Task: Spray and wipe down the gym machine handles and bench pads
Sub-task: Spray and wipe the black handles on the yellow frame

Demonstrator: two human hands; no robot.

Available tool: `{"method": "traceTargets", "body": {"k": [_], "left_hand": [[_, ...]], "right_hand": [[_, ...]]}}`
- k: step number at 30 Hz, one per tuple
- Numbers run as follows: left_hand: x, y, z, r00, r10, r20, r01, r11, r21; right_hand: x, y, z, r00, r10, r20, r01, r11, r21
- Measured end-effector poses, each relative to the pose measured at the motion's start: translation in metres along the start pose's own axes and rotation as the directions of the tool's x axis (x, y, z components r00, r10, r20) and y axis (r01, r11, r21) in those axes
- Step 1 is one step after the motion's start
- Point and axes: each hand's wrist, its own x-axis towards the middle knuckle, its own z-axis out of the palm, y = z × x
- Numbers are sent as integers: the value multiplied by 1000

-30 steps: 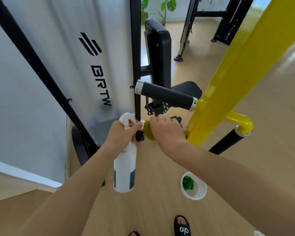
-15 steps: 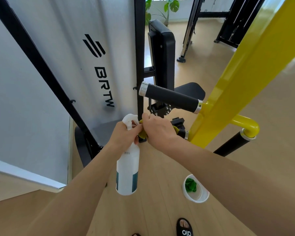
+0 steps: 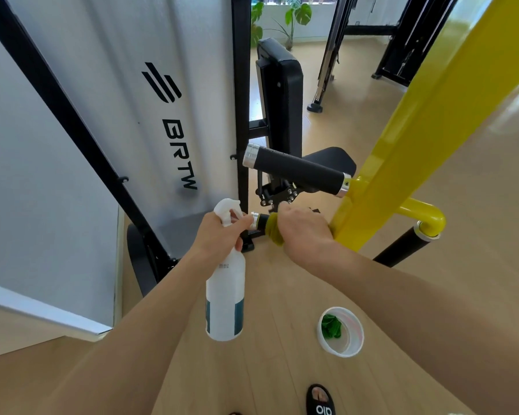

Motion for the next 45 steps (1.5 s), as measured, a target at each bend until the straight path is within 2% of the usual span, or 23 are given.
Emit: {"method": "traceTargets", "body": {"k": [4, 9, 11, 14, 16, 19, 22, 26, 28, 32, 36, 39, 42, 45], "left_hand": [[2, -3, -3, 1000, -14, -25, 14, 1000, 4], [0, -7, -6, 998, -1, -64, 3, 1000, 28], [0, -8, -6, 998, 15, -66, -12, 998, 60], [1, -9, -5, 1000, 17, -26, -15, 998, 59], [1, -8, -3, 1000, 2, -16, -1, 999, 42], [0, -4, 3, 999, -11, -46, 12, 1000, 24], [-3, 0, 2, 996, -8, -84, 13, 998, 59], [-11, 5, -9, 998, 41, -53, -30, 979, 200], [-19, 11, -19, 994, 94, -53, -77, 962, 262], [-37, 34, -51, 976, 206, -71, -180, 946, 268], [-61, 62, -68, 954, 301, -15, -279, 901, 332], [-83, 76, -68, 934, 356, 33, -344, 870, 353], [-104, 87, -62, 919, 394, 15, -370, 847, 382], [-117, 98, -52, 901, 433, -21, -388, 827, 407]], "right_hand": [[11, -26, 5, 980, -173, -98, 177, 984, 32], [9, -27, 6, 965, -235, -120, 238, 971, 15], [1, -16, 7, 970, -223, -99, 214, 973, -89], [-11, 1, 6, 992, -121, -47, 102, 950, -294], [-14, 6, 7, 998, -66, -23, 53, 932, -359], [-8, -2, 9, 997, -62, -38, 50, 964, -263], [0, -15, 10, 977, -192, -91, 181, 977, -113], [-2, -16, 10, 951, -275, -141, 276, 961, -15], [-13, -9, 7, 940, -299, -165, 302, 953, -9], [-44, -1, 2, 886, -375, -273, 344, 926, -153], [-67, -10, 1, 891, -351, -287, 329, 936, -122], [-80, -18, -8, 899, -289, -330, 308, 952, 4], [-93, -19, -21, 907, -230, -354, 288, 950, 120], [-103, -16, -32, 933, -210, -293, 273, 942, 196]]}}
